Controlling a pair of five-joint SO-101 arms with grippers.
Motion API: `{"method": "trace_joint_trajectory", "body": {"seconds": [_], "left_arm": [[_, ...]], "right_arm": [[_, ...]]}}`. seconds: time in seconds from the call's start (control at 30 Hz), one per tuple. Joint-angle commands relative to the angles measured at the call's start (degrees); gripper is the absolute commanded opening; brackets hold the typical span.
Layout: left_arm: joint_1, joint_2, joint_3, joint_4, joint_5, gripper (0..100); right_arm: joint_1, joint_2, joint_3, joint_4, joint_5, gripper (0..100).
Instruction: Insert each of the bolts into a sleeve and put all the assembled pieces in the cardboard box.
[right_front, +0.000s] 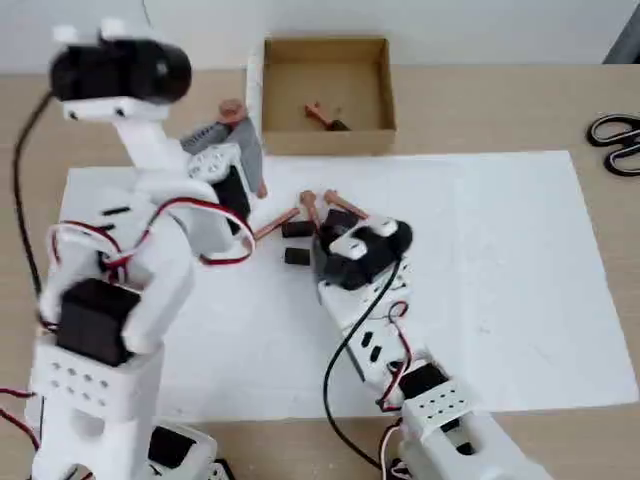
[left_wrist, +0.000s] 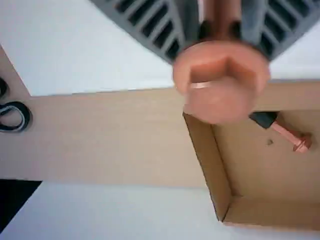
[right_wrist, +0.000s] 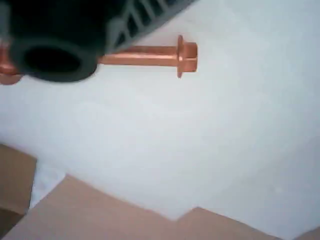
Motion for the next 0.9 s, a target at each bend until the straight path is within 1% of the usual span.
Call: {"method": "trace_joint_trajectory", "body": {"seconds": [0.0, 0.07, 0.17, 0.33, 0.47, 0.57, 0.67, 0.87], "left_arm": [[0.3, -6.3, 12.8, -14.9, 0.4, 1], [0.3, -8.5, 19.1, -21.3, 0.4, 1], [0.3, -10.7, 26.0, -27.6, 0.4, 1], [0.4, -11.3, 30.9, -32.1, 0.4, 1], [3.6, -11.3, 32.5, -32.3, 0.2, 1], [6.0, -11.3, 32.6, -32.2, -3.3, 1], [6.3, -11.3, 32.6, -31.9, -4.7, 1], [6.3, -11.3, 32.7, -27.5, -4.7, 1]], "right_arm": [[-0.4, -1.5, 0.3, -4.7, 0.4, 0.6], [-0.3, -1.5, 1.5, -9.3, 0.6, 0.6], [-0.4, -1.5, 3.0, -12.4, 0.7, 0.5], [-0.4, -1.5, 3.2, -12.3, 0.5, 0.5], [-0.7, -1.5, 3.3, -12.4, 0.4, 0.5], [-3.1, -1.5, 3.4, -12.3, 0.6, 0.5], [-4.9, -1.5, 4.2, -12.6, 0.7, 0.5], [-5.2, -1.5, 4.3, -12.6, 0.7, 0.5]]}}
